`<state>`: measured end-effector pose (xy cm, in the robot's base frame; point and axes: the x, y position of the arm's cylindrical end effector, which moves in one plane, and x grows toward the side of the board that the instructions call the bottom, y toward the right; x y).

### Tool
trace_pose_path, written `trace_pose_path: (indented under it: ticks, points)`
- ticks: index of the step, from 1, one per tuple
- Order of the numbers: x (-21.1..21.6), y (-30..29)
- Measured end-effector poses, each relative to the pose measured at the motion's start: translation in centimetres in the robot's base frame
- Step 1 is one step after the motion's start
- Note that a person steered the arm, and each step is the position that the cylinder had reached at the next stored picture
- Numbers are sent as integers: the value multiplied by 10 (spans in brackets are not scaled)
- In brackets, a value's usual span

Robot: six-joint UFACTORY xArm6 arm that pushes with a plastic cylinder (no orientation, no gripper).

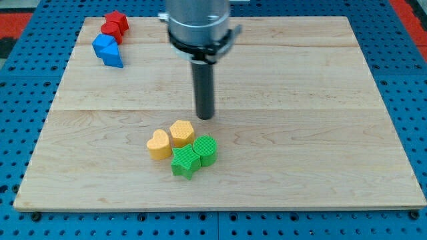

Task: Locate your arm at the top left corner of the board

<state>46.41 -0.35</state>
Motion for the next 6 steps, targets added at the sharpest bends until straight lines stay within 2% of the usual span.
trace_pose_path:
  ticks: [1,2,3,4,5,6]
  points:
    - [5,-24]
    - [3,-159]
    - [-51,-253]
    - [-112,-301]
    - [-136,-301]
    - [-222,-301]
